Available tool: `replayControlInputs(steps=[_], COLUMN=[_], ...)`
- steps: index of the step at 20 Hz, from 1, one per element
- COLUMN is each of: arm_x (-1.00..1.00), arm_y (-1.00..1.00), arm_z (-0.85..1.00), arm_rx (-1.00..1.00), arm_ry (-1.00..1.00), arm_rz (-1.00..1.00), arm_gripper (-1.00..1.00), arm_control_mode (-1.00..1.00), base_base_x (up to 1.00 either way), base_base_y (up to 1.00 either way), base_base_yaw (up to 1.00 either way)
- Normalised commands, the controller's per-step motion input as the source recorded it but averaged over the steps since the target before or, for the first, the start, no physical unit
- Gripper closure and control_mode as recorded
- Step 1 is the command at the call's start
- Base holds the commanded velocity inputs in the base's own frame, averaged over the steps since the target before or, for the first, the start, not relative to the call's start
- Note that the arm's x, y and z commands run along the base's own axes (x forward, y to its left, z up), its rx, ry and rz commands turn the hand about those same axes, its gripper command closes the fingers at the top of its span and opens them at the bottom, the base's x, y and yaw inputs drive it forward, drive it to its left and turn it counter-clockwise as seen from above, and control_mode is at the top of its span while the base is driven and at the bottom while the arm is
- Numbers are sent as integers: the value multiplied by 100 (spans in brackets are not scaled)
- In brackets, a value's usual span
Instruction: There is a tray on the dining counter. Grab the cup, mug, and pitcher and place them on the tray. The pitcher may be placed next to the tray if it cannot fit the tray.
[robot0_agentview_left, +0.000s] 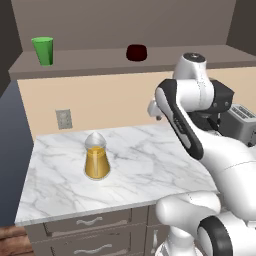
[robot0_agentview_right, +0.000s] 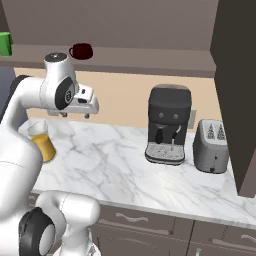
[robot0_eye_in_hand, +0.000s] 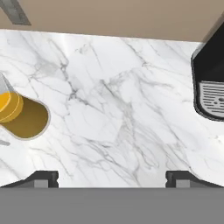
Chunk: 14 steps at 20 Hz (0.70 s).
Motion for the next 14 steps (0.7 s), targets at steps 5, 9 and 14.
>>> replayControlInputs(steps=[5,9,14], arm_x=[-17,-18,-20], arm_y=[34,30,28], arm_z=[40,40,37], arm_rx=[0,0,0], arm_ry=[-9,-5,-4], arm_rz=[0,0,0], arm_gripper=[-100,-100,-100], arm_control_mode=[-100,-100,-100], base_base_x=[0,0,0], base_base_y=[0,0,0], base_base_yaw=[0,0,0])
